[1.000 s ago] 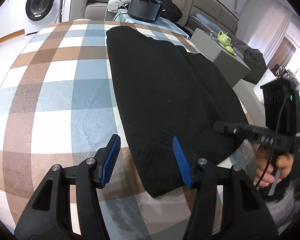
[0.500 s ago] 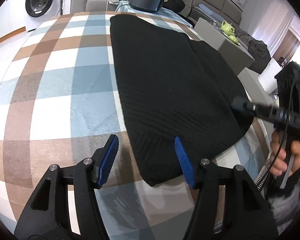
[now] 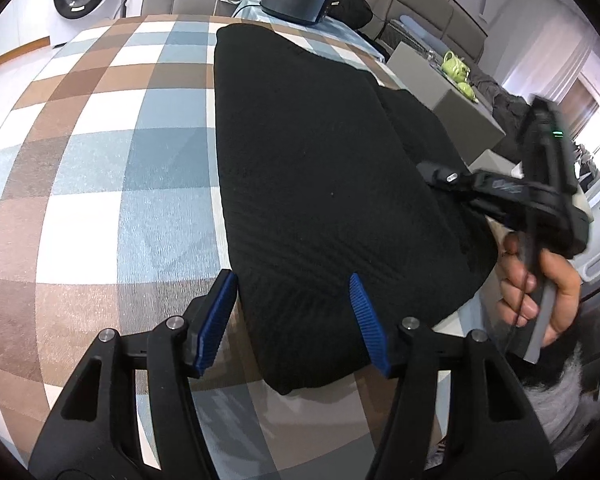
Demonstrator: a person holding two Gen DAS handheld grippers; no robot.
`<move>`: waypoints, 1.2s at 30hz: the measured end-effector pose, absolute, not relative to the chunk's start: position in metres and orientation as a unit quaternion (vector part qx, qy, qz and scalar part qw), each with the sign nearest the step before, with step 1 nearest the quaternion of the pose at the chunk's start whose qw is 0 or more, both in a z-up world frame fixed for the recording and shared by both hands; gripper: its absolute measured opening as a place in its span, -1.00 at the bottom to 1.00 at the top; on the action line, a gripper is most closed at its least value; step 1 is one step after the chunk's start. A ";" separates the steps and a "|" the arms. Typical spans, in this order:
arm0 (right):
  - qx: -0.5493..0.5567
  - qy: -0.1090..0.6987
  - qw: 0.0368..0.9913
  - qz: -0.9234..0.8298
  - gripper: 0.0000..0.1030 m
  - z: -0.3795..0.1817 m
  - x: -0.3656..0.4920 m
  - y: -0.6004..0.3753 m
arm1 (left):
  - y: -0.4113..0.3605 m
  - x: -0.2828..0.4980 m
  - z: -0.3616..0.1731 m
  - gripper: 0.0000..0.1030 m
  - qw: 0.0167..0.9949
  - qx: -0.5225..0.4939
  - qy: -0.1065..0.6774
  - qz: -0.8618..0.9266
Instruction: Fold small clothes
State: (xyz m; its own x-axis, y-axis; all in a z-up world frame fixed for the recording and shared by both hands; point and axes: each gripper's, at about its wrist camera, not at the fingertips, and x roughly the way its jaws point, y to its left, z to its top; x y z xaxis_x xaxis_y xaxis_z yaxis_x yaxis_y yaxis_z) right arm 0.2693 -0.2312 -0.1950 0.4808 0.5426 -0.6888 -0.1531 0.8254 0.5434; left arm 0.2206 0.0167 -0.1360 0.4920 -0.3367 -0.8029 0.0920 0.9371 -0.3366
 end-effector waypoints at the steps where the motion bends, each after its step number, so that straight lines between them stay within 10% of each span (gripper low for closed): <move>1: 0.212 0.443 0.842 0.224 -0.92 -0.185 0.265 -0.233 | 0.018 0.221 -0.135 0.09 0.856 -0.125 0.487 -0.125; 8: 0.156 0.487 0.844 0.164 -0.89 -0.203 0.266 -0.256 | 0.021 0.230 -0.135 0.09 0.857 -0.125 0.485 -0.126; 17: 0.180 0.431 0.848 0.248 -0.24 -0.163 0.244 -0.250 | 0.036 0.235 -0.130 0.09 0.862 -0.145 0.470 -0.119; 22: 0.200 0.474 0.822 0.246 -0.33 -0.186 0.271 -0.209 | 0.041 0.235 -0.129 0.09 0.865 -0.145 0.467 -0.116; 25: 0.190 0.487 0.825 0.216 -0.80 -0.194 0.279 -0.200 | 0.044 0.231 -0.126 0.09 0.869 -0.145 0.461 -0.109; 30: 0.154 0.367 0.887 0.236 -0.84 -0.136 0.239 -0.206 | 0.046 0.229 -0.122 0.09 0.872 -0.145 0.456 -0.101; 36: 0.155 0.442 0.868 0.165 -0.82 -0.175 0.253 -0.229 | 0.028 0.233 -0.131 0.09 0.864 -0.130 0.474 -0.109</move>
